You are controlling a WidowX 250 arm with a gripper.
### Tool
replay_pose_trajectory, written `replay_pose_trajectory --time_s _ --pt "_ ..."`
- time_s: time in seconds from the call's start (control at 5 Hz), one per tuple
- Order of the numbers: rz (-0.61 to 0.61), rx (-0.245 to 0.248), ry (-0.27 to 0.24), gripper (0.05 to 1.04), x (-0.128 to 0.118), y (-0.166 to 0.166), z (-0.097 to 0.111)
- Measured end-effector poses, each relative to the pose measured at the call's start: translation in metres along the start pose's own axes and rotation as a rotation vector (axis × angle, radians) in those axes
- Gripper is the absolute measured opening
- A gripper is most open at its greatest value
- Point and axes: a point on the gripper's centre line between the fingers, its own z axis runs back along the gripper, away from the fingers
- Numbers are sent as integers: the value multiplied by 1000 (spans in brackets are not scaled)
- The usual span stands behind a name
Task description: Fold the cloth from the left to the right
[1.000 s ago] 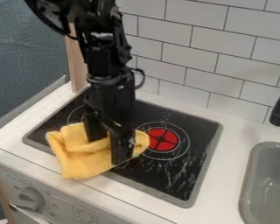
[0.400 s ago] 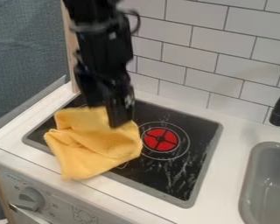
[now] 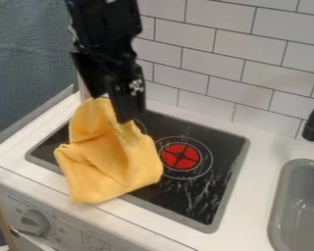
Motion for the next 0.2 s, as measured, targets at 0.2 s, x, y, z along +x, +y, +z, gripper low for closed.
replay_pose_trajectory --time_s 0.2 --pt "-3 1 -3 999 1 0 1"
